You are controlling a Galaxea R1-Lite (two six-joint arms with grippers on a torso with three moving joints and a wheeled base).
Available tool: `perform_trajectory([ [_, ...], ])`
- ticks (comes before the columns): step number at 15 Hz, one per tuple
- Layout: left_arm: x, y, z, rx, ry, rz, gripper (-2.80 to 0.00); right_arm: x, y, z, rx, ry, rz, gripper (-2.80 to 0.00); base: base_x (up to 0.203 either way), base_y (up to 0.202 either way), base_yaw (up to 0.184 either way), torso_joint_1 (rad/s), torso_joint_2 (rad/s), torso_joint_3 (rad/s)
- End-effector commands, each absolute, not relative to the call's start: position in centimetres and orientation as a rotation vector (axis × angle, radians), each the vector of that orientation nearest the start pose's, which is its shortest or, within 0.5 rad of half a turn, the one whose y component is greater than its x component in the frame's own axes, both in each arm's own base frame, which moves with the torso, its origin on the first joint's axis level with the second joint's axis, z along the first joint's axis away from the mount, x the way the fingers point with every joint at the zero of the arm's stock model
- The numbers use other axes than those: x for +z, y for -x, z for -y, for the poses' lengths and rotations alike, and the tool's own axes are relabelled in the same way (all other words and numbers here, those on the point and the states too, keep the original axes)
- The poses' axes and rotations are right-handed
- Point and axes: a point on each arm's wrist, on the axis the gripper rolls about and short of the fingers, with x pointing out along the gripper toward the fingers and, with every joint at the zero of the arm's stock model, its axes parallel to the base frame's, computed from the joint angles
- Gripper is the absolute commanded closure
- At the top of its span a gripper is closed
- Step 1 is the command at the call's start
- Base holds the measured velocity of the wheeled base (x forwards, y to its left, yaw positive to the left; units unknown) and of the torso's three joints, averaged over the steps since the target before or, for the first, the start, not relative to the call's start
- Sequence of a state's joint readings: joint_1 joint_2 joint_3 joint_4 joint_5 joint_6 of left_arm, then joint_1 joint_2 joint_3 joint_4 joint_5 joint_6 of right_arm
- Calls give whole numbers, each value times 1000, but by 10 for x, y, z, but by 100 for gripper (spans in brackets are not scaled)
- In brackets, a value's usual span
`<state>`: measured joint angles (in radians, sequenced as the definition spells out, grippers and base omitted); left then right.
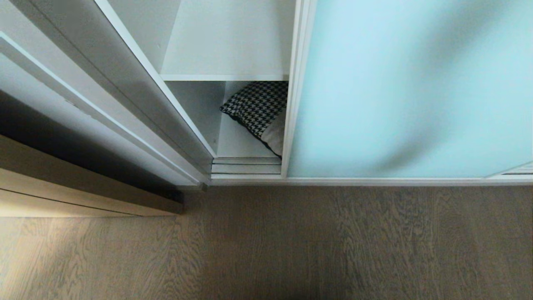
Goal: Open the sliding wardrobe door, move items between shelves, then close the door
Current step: Open the door
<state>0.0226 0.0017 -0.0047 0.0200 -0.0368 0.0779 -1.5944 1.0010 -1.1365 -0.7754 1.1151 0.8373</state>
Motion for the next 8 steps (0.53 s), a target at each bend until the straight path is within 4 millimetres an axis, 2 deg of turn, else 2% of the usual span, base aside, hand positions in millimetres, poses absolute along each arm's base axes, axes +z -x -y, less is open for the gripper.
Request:
perform_trajectory([
  [1,75,23,1,-15,-78,-18,0,432,-16,74,-349,83,347,0,0,0,0,0,0,0],
  [4,75,23,1,-15,-78,-18,0,449,-12,75,-431,183,360,0,0,0,0,0,0,0],
  [8,75,23,1,-15,-79,-18,0,459,1,109,-582,335,347,0,0,0,0,0,0,0],
])
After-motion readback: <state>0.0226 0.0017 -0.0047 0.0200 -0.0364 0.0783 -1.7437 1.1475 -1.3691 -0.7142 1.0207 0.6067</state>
